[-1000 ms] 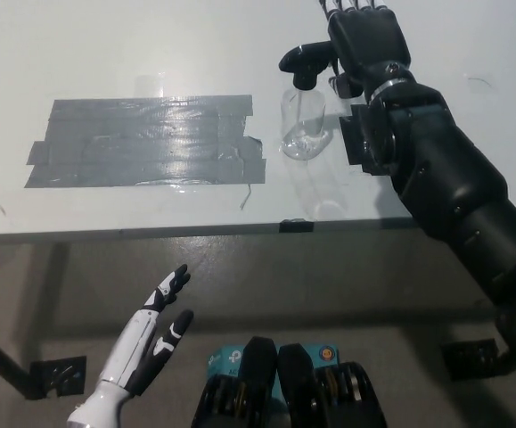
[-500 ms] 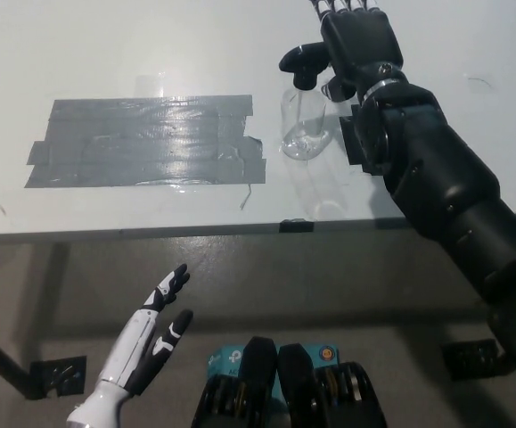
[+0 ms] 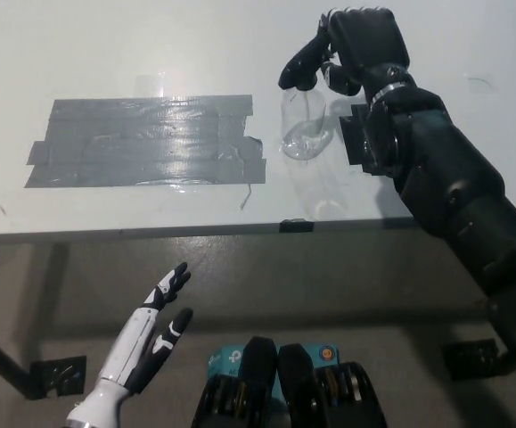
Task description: The robot grabs the black lid of the spray bottle on the desk and places it on the black area of the desk
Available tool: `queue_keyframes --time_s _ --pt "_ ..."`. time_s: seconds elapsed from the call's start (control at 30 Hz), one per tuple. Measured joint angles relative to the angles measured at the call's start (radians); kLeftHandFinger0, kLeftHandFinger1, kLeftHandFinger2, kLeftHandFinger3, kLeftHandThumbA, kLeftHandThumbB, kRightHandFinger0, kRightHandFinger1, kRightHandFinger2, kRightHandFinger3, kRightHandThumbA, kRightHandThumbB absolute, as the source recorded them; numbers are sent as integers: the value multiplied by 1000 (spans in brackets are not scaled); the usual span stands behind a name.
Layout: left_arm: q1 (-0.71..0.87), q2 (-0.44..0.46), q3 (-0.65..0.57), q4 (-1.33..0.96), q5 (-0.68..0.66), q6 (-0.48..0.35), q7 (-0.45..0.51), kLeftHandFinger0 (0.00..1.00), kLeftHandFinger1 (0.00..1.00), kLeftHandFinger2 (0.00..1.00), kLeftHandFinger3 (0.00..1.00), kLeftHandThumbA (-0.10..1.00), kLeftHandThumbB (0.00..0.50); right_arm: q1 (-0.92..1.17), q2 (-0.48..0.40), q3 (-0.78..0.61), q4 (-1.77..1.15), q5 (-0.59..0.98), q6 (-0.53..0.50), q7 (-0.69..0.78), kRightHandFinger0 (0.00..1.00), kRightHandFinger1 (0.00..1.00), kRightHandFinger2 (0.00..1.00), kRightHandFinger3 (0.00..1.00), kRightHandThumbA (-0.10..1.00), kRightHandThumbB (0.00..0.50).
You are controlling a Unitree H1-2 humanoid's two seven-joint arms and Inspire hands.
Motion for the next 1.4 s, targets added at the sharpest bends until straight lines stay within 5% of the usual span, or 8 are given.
queue_keyframes --time_s 0.23,0.5,0.67,0.8,1.03,1.17,1.27,1.4 --pt "-21 1 0 1 0 -1 -5 999 907 909 1000 977 8 -1 -3 -20 13 15 -65 -83 0 95 261 224 505 139" --pt "-33 8 -1 1 1 0 -10 939 850 886 1000 971 12 -1 -13 -36 -9 30 -101 -108 0 46 170 109 603 111" --pt "-33 9 -1 3 1 -1 -10 907 836 894 1000 974 12 -1 -18 -70 -22 50 -120 -111 23 192 345 94 696 73" --pt "-34 10 -1 3 1 -1 -10 917 830 883 1000 966 0 -3 -27 -138 -60 90 -129 -110 3 175 323 143 773 66" --pt "-35 10 -1 3 0 -1 -10 932 837 889 1000 948 1 -13 -51 -269 -137 182 -136 -99 0 105 276 55 827 62" --pt "-35 11 0 3 0 -1 -10 888 810 880 1000 970 16 -24 -65 -336 -157 235 -136 -85 3 213 443 3 829 65" --pt "-35 11 0 3 0 -1 -10 844 782 855 1000 990 11 -28 -76 -369 -158 267 -137 -78 0 166 341 0 830 61" --pt "-35 11 1 4 0 -2 -10 908 829 880 1000 991 10 -28 -92 -403 -151 312 -142 -66 0 138 331 0 780 63"
